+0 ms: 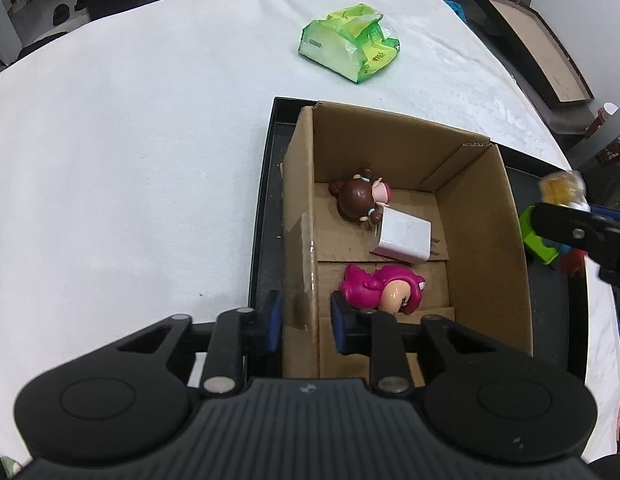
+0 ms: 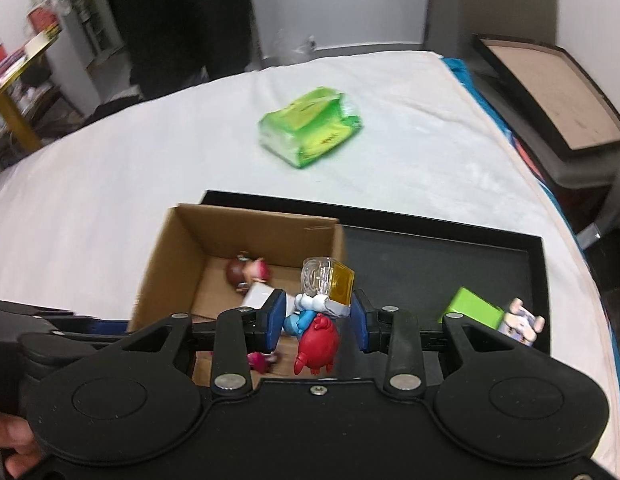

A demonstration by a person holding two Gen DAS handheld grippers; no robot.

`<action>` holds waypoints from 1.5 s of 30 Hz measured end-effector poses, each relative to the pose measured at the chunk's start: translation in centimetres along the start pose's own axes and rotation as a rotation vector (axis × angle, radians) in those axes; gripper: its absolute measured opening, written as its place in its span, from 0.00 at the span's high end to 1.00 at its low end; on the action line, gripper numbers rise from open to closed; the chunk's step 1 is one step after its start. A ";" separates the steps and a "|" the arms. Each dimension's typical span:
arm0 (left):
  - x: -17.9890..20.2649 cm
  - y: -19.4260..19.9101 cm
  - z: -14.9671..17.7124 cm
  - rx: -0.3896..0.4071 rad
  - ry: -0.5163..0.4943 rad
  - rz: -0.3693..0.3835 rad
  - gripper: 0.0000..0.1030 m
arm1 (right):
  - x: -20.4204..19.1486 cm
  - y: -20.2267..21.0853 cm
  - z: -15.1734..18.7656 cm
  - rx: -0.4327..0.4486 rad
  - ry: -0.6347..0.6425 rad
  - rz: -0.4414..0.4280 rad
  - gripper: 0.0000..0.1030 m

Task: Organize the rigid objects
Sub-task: 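Carry the red figure with the right gripper and release it into the box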

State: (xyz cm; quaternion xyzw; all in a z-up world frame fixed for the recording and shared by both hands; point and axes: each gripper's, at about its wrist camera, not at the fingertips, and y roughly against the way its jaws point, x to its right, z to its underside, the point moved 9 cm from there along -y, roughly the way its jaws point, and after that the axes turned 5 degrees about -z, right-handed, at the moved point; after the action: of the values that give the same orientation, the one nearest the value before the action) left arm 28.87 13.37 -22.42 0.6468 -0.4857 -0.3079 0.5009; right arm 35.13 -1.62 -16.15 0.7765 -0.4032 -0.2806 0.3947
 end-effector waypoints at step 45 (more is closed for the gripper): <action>-0.4 1.0 -0.1 -0.021 0.016 0.047 0.77 | -0.1 -1.2 1.0 -0.081 -0.053 -0.038 0.59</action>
State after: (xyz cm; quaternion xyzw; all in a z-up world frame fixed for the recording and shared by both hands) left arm 28.47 13.73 -21.49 0.6324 -0.4934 -0.2960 0.5186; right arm 34.82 -1.50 -17.73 0.7597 -0.3871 -0.3244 0.4095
